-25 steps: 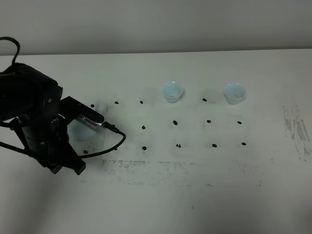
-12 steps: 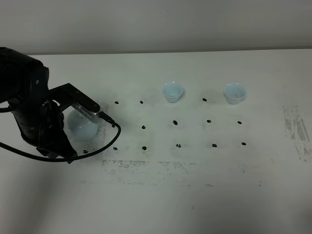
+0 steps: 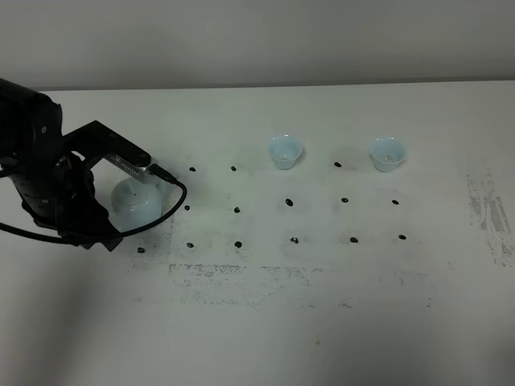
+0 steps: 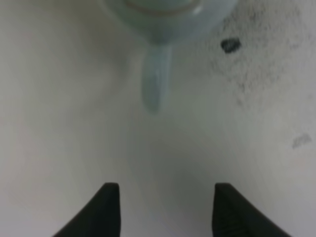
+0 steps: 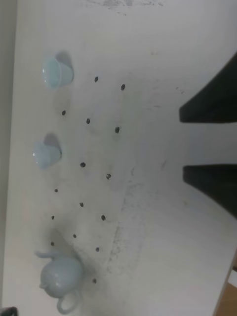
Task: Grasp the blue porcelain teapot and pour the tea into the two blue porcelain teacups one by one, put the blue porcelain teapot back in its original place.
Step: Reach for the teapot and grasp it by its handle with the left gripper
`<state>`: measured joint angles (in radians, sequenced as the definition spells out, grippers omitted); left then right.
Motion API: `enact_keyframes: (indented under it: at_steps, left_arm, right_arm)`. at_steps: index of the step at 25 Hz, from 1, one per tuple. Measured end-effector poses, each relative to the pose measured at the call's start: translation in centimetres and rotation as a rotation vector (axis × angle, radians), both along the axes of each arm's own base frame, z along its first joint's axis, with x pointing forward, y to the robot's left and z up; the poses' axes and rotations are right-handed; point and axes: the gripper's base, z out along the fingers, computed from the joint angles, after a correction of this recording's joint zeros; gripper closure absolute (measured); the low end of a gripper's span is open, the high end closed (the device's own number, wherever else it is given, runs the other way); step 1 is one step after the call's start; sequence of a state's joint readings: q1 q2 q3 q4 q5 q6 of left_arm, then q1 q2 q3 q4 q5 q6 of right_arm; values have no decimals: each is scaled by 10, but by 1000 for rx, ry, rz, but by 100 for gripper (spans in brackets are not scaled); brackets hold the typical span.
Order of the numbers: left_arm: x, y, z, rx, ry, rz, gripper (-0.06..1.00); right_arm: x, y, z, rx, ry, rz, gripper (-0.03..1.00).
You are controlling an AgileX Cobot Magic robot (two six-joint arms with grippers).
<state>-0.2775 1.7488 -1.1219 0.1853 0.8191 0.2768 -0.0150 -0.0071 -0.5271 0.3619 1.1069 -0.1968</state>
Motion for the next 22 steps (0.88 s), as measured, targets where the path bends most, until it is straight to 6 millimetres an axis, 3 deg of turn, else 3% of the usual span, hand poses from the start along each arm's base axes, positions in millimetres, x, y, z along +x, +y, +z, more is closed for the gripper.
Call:
enact_keyframes:
  at_steps: [12,22]
  left_arm:
    - [32,-9,-18,20,52,7,48]
    - [36,-10,-28,37,89,-76,48]
  right_arm:
    - [0,0,0,0,0,0,73]
    - [0,0,0,0,0,0,73]
